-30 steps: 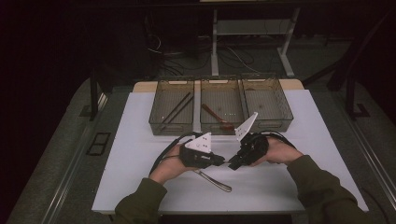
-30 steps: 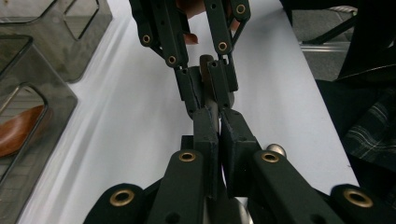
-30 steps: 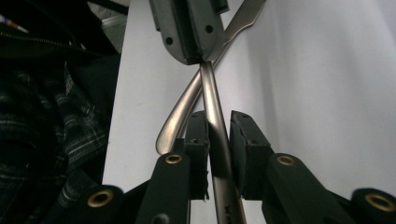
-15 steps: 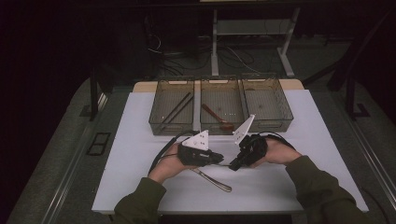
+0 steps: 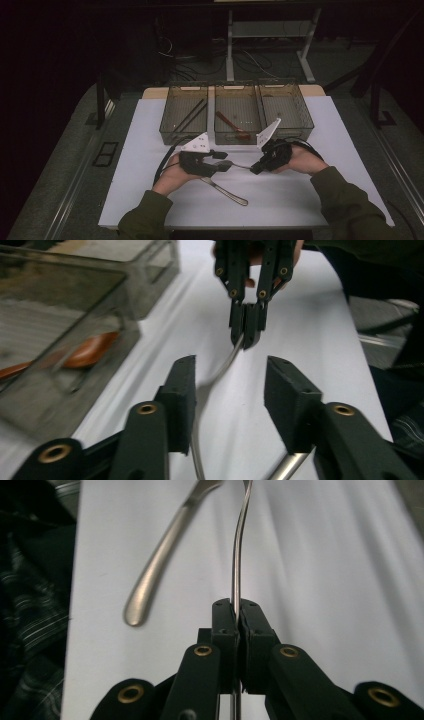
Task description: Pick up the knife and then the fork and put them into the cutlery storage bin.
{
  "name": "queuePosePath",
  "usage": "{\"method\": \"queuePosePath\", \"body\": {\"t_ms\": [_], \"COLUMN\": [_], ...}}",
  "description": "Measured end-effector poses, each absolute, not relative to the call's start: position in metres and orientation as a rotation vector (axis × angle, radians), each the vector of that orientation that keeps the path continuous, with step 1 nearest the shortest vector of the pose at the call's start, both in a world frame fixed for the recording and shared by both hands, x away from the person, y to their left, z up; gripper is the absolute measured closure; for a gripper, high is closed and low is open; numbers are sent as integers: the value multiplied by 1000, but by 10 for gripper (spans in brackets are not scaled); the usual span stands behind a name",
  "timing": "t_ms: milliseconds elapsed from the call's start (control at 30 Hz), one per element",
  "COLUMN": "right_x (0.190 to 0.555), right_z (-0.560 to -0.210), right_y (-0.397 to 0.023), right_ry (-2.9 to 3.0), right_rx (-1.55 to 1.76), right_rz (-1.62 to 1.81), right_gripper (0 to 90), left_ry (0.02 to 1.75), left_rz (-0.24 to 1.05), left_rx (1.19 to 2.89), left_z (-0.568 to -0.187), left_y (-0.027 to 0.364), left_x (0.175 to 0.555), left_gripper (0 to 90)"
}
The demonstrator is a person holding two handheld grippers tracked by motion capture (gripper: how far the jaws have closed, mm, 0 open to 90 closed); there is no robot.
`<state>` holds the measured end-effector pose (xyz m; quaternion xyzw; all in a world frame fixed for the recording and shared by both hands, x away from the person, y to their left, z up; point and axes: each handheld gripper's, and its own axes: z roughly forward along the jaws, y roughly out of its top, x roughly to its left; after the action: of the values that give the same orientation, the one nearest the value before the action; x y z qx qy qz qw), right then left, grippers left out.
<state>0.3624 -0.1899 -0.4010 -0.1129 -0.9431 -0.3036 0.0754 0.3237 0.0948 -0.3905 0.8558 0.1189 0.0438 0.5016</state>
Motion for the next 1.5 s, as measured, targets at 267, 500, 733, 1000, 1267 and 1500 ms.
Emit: {"method": "queuePosePath", "body": {"t_ms": [267, 500, 733, 1000, 1267, 1500], "right_x": [370, 377, 396, 429, 465, 481], "right_z": [-389, -369, -348, -332, -345, -372], "right_y": [-210, -233, -259, -291, -313, -313], "right_ry": [-2866, -2870, -2867, -2845, -2804, -2820], "right_rx": [-488, -657, -903, -1189, -1436, -1539], "right_rz": [-996, -1107, -1206, -1237, -1165, -996], "right_gripper": [858, 858, 857, 857, 857, 857], "left_ry": [454, 599, 713, 760, 748, 720], "left_rz": [188, 231, 263, 268, 263, 251], "left_rx": [2039, 2025, 2020, 2025, 2043, 2051], "left_z": [-398, -407, -419, -426, -428, -429], "left_y": [118, 141, 156, 160, 158, 156], "left_x": [309, 293, 275, 264, 265, 264], "left_gripper": [385, 279, 143, 14, 0, 0]}}
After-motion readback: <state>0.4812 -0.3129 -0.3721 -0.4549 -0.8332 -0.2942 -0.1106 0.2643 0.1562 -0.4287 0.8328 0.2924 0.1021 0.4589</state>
